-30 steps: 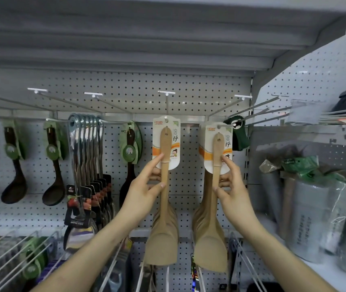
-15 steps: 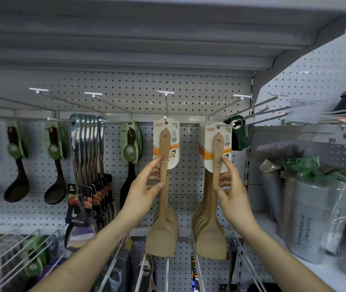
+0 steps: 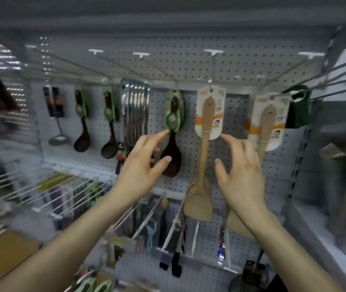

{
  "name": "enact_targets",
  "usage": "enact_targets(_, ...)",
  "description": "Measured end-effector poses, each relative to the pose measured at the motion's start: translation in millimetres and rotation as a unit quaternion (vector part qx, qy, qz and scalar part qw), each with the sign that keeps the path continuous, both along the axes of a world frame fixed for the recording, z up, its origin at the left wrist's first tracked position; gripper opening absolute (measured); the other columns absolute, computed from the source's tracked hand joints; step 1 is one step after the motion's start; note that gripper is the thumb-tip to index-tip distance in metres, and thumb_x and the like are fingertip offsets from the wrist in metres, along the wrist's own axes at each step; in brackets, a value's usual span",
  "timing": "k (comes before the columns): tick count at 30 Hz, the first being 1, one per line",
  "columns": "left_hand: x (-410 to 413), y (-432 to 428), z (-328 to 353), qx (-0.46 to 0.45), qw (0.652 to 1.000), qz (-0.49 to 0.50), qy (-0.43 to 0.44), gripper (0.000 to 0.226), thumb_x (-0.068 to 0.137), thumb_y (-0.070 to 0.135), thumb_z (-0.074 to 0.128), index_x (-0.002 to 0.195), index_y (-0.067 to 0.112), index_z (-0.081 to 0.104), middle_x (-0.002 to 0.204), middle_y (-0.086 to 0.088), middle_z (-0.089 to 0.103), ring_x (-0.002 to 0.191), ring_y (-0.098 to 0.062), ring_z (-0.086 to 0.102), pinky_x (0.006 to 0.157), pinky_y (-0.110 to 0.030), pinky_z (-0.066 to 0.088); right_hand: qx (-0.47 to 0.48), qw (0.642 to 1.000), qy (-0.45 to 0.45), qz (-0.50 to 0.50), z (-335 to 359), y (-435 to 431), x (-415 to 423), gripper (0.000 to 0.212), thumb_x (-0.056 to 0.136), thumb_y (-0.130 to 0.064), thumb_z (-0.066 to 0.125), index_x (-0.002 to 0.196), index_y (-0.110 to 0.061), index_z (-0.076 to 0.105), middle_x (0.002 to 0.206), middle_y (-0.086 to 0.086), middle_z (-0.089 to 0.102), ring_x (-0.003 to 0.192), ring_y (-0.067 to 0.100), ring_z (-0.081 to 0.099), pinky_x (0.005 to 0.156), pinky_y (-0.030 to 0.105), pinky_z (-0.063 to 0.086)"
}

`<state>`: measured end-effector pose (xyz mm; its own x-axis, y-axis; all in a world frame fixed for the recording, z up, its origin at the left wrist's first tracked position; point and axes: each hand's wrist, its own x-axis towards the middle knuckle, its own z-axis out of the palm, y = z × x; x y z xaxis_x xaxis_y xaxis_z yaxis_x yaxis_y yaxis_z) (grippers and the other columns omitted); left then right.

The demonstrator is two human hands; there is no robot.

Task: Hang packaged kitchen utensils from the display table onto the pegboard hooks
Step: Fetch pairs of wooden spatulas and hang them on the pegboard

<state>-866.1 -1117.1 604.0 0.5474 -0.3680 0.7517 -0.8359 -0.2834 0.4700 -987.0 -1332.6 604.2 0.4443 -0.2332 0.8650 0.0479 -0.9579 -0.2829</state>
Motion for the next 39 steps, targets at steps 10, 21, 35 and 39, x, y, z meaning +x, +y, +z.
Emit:
enact_targets(10, -68, 210, -71, 0.201, 0.896, 0.396, -0.005, 0.058, 0.1, 0.047, 0.063, 0.153, 0.026, 0.05, 0.153, -0.007, 0.044, 0.13, -0.033, 0.051, 0.096, -0.052, 0.055, -0.078, 0.971, 0.128, 0.184, -76, 191, 60, 0.056, 0.091, -0.025, 0.072, 0.145, -0.014, 0.059, 0.134, 0.014, 0.055, 0.119, 0.041, 0.057, 0.092, 0.054, 0.054)
enact_targets(21, -81, 448, -110, 0.272, 0.763, 0.581, 0.08, 0.061, 0.091, 0.051, 0.072, 0.142, 0.02, 0.062, 0.15, -0.013, 0.053, 0.129, -0.042, 0.055, 0.088, -0.054, 0.055, -0.16, 0.902, 0.216, 0.337, -107, 473, 111, 0.068, 0.094, -0.04, 0.065, 0.157, -0.027, 0.042, 0.152, 0.005, 0.043, 0.141, 0.032, 0.042, 0.109, 0.052, 0.043)
enact_targets(35, -35, 679, -56, 0.263, 0.672, 0.691, 0.049, 0.061, 0.093, 0.053, 0.068, 0.145, 0.021, 0.06, 0.151, -0.012, 0.053, 0.134, -0.037, 0.052, 0.087, -0.049, 0.053, -0.182, 0.872, 0.139, 0.433, -50, 746, 182, 0.066, 0.092, -0.04, 0.066, 0.153, -0.03, 0.044, 0.148, 0.0, 0.048, 0.139, 0.026, 0.046, 0.11, 0.046, 0.042)
enact_targets(39, 3, 728, -45, 0.276, 0.65, 0.707, 0.039, 0.064, 0.096, 0.057, 0.061, 0.151, 0.024, 0.054, 0.155, -0.01, 0.049, 0.139, -0.035, 0.048, 0.092, -0.05, 0.052, -0.194, 0.861, 0.127, 0.453, -35, 799, 226, 0.064, 0.095, -0.039, 0.065, 0.154, -0.028, 0.044, 0.146, 0.001, 0.049, 0.137, 0.025, 0.048, 0.107, 0.047, 0.044)
